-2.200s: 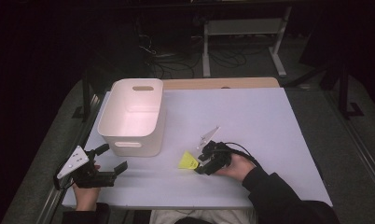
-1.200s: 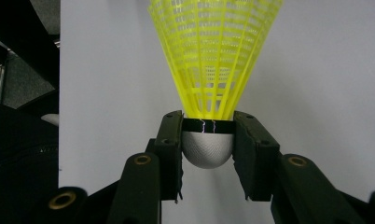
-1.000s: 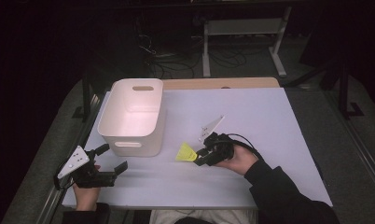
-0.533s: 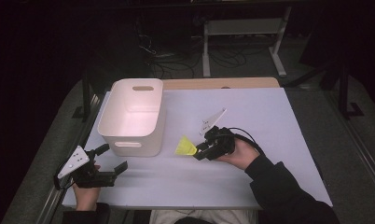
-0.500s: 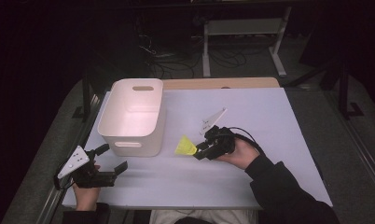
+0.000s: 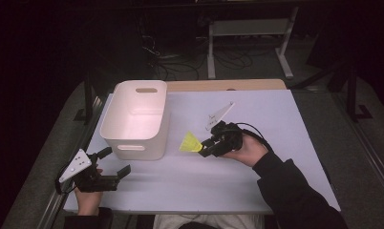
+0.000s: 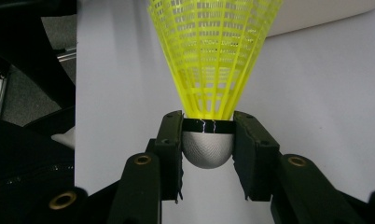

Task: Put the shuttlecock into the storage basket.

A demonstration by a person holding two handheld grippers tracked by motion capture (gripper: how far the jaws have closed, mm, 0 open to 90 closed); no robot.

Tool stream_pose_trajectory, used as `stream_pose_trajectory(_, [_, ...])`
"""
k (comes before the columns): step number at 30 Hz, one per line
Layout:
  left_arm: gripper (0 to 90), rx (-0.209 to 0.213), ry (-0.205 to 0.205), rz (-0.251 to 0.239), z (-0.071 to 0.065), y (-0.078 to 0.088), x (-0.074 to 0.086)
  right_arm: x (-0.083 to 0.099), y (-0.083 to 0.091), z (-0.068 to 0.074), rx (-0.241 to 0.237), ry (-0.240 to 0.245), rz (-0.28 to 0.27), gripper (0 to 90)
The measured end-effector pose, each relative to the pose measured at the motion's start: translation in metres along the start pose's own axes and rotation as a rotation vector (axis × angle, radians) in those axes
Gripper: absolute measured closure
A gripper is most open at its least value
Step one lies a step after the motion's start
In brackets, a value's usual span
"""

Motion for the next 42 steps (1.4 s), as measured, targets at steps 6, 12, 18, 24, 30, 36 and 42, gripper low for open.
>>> stream_pose_trajectory(6, [0.0, 0.000, -0.001, 0.001, 0.000, 0.000, 0.000, -0.005, 0.005, -0.004, 0.006, 0.002, -0.002, 63.9])
stream_pose_trajectory(12, [0.0, 0.001, -0.001, 0.002, 0.000, 0.000, 0.000, -0.015, 0.010, -0.008, 0.014, 0.009, -0.006, 63.9])
stream_pose_trajectory(18, [0.0, 0.002, -0.001, 0.002, 0.000, 0.000, 0.000, -0.028, 0.015, -0.009, 0.007, 0.025, -0.021, 63.9])
stream_pose_trajectory(24, [0.0, 0.002, -0.001, 0.002, 0.000, 0.000, 0.000, -0.036, 0.018, -0.011, 0.011, 0.026, -0.018, 63.9])
stream_pose_trajectory(30, [0.0, 0.002, -0.001, 0.002, 0.000, 0.000, 0.000, -0.043, 0.019, -0.013, 0.012, 0.033, -0.025, 63.9])
stream_pose_trajectory(36, [0.0, 0.003, -0.002, 0.002, 0.000, 0.000, 0.000, -0.051, 0.020, -0.014, 0.012, 0.042, -0.023, 63.9])
stream_pose_trajectory(42, [0.0, 0.003, -0.002, 0.002, 0.000, 0.000, 0.000, -0.060, 0.022, -0.014, 0.012, 0.053, -0.024, 63.9])
Point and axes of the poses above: each handheld gripper's, and its own axes: y roughly backward along the jaws, x roughly out of its underside, z roughly to its left, the point moved 4 cm from there along -y, roughly forward along the jaws, and after that the axes turned 1 degree about -x, right-handed, at the moved point
